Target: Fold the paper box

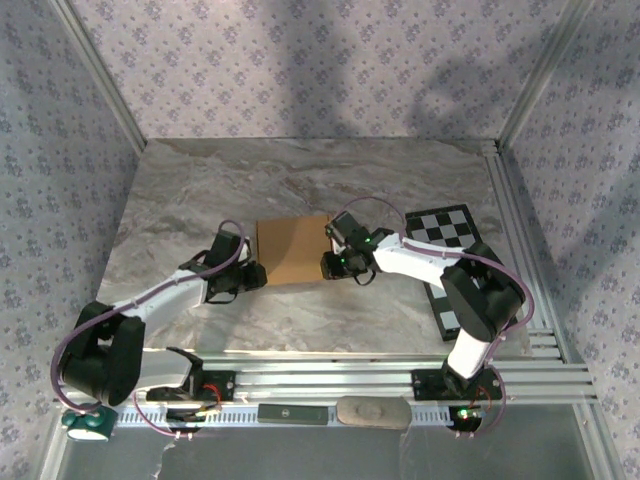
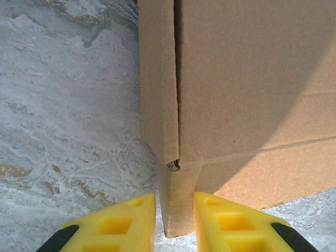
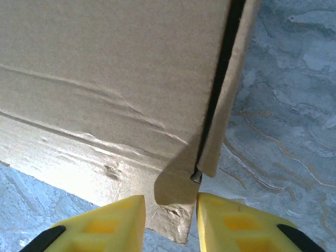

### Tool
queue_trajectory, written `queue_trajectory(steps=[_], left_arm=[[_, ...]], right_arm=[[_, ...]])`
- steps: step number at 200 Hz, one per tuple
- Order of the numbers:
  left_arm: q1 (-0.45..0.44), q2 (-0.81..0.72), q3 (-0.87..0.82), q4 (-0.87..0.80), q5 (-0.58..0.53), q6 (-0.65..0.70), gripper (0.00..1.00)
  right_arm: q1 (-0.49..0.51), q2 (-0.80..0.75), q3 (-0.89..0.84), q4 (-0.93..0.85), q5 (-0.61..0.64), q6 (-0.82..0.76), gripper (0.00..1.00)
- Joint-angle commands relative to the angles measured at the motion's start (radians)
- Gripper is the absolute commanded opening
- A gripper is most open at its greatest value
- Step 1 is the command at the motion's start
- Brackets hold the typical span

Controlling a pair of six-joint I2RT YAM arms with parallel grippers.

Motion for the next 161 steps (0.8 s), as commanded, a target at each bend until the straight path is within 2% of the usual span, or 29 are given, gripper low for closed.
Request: queue_trajectory(steps=[1, 30, 65, 83, 98, 124, 161], left_arm=[[0.002, -0.029, 0.011, -0.002, -0.023, 0.017, 0.27], [0.002, -0.091, 0.03, -0.056, -0.045, 0.02, 0.3], [0.014, -0.138, 0.071, -0.113, -0.075, 0.035, 0.41], [0.057, -0.114, 0.106, -0.113, -0.053, 0.049, 0.42], [0.088, -0.073, 0.137, -0.098, -0.012, 0.055, 0.41], [0.09, -0.015, 0.181, -0.109, 0.027, 0.064, 0.4], [0.09, 0.045, 0.239, -0.156, -0.02, 0.113, 0.44]], right_arm=[[-0.009, -0.043, -0.016, 0.007, -0.001, -0.026, 0.34], [-0.016, -0.077, -0.025, 0.003, 0.012, -0.032, 0.36], [-0.039, -0.113, -0.041, 0.022, 0.014, -0.037, 0.4], [-0.069, -0.12, -0.048, 0.052, -0.009, -0.03, 0.4], [-0.091, -0.122, -0.055, 0.094, -0.061, -0.011, 0.37], [-0.097, -0.121, -0.054, 0.085, -0.096, 0.014, 0.34], [-0.093, -0.136, -0.117, 0.127, -0.145, 0.044, 0.37]])
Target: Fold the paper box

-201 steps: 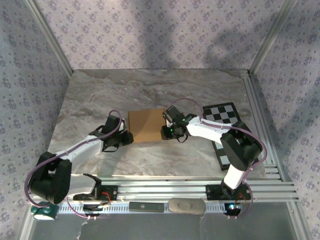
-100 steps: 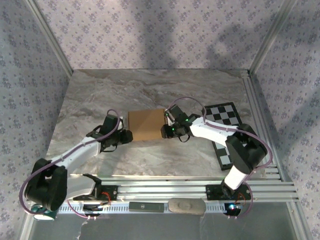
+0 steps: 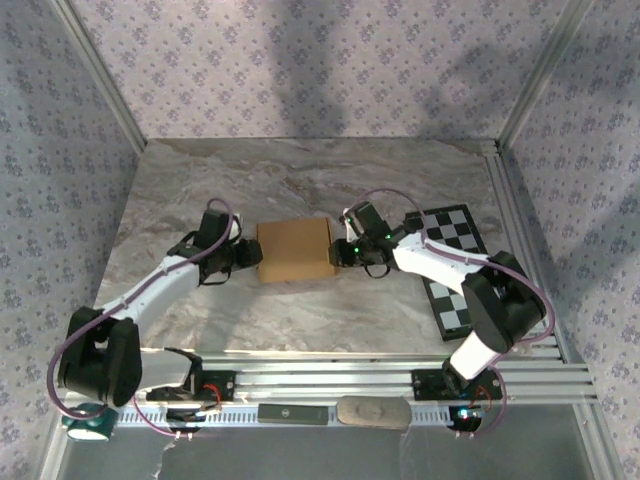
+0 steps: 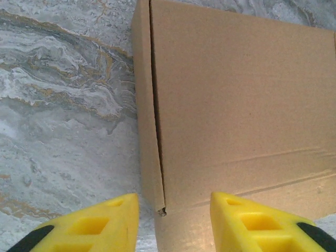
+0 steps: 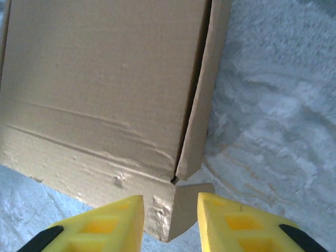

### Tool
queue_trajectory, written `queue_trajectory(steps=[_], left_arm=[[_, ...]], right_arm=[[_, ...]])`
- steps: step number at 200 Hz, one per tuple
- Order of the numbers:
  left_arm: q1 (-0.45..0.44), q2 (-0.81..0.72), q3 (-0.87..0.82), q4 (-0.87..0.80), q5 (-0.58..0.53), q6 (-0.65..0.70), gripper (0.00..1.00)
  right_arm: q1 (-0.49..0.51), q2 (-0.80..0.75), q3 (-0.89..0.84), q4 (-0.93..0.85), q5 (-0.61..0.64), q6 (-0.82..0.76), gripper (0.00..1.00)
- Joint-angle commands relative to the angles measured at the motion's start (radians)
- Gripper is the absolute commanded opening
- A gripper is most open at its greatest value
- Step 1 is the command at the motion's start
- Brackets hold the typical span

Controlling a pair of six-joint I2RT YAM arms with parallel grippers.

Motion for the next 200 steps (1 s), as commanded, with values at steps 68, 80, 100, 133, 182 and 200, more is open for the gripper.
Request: queue_trajectory(steps=[68, 80, 100, 133, 182, 200], left_arm=[[0.003, 0.247, 0.192, -0.038, -0.073, 0.14, 0.52], [-0.004, 0.277, 0.217, -0.041, -0.095, 0.162, 0.52], [-0.005, 0.33, 0.244, -0.032, -0.089, 0.175, 0.53], [-0.024, 0.353, 0.24, -0.021, -0.043, 0.148, 0.54], [-0.043, 0.343, 0.2, -0.008, -0.043, 0.104, 0.54], [-0.044, 0.355, 0.199, -0.008, -0.049, 0.106, 0.54]], right_arm=[[0.015, -0.029, -0.104, 0.089, -0.076, 0.072, 0.39], [0.008, -0.03, -0.108, 0.104, -0.086, 0.078, 0.39], [-0.005, -0.013, -0.108, 0.118, -0.113, 0.087, 0.39], [-0.014, -0.003, -0.119, 0.146, -0.138, 0.099, 0.39], [-0.019, 0.006, -0.122, 0.148, -0.149, 0.105, 0.38], [-0.02, 0.006, -0.127, 0.143, -0.135, 0.102, 0.38]])
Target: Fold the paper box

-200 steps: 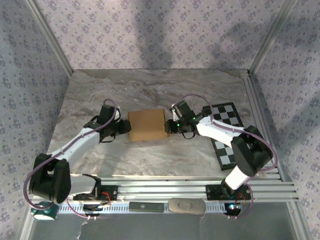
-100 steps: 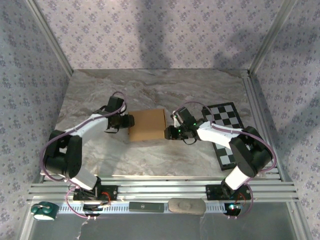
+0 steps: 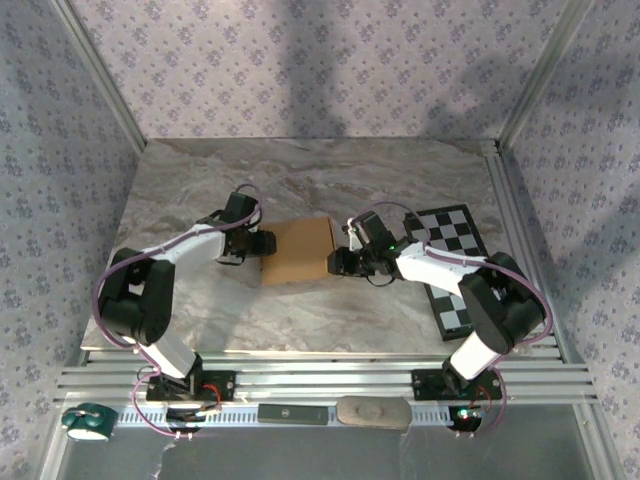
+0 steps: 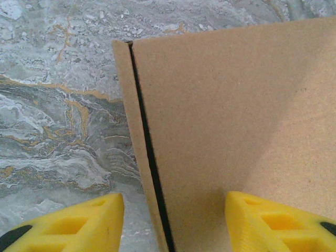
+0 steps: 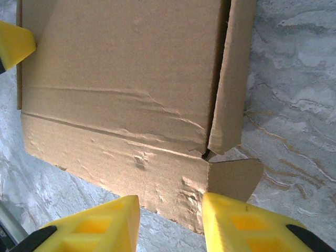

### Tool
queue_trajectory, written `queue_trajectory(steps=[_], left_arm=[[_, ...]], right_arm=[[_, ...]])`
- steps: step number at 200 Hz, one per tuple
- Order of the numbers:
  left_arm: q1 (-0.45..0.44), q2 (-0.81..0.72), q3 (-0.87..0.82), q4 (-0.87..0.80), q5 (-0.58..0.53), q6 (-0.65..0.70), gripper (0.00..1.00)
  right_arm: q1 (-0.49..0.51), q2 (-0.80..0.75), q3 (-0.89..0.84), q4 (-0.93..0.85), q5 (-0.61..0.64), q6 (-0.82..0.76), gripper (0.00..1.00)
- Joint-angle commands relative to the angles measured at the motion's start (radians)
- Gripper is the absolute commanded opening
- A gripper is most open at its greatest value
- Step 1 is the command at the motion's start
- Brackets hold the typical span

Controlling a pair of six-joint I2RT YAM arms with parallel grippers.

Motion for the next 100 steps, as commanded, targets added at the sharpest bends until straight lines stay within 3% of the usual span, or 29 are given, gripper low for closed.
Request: queue_trajectory(steps=[1, 100], left_arm=[[-0.007, 0.007, -0.012, -0.001, 0.008, -0.012, 0.54], [-0.001, 0.115, 0.02, -0.015, -0.009, -0.008, 0.49]], right_arm=[[-0.006, 0.009, -0.017, 0.0, -0.007, 0.01, 0.38], [-0.039, -0.009, -0.038, -0.028, 0.0, -0.031, 0.37]])
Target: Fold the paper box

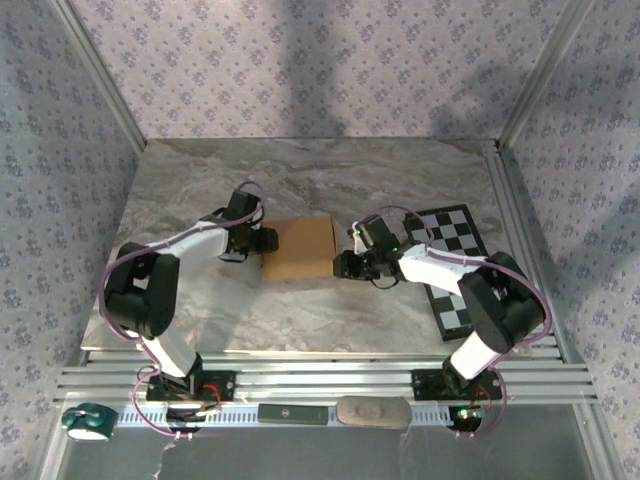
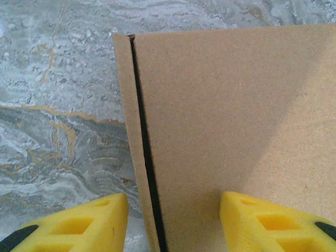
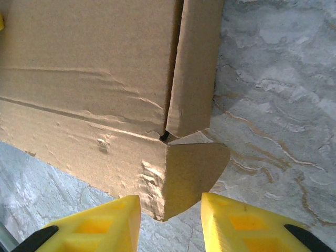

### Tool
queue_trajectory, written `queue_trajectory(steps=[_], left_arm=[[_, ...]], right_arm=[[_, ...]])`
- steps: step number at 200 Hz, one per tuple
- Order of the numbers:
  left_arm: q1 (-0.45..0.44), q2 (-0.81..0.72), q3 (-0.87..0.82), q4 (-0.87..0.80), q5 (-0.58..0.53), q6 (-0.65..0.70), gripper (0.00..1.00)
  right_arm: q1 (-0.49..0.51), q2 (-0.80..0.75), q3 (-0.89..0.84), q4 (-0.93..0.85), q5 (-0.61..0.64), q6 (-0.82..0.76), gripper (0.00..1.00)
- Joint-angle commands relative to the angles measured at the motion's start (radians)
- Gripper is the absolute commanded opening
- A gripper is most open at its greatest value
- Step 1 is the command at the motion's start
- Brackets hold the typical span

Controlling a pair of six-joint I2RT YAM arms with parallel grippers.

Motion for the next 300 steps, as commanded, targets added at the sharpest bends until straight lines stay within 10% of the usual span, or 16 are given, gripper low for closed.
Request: queue_trajectory(steps=[1, 300], left_arm=[[-0.001, 0.062, -0.009, -0.051, -0.017, -0.007, 0.49], [0.006, 0.083, 0.011, -0.057, 0.02, 0.002, 0.46]], right_arm=[[-0.012, -0.008, -0.001, -0.019, -0.004, -0.022, 0.37], [-0.006, 0.09, 0.099, 0.008, -0.018, -0.002, 0.28]])
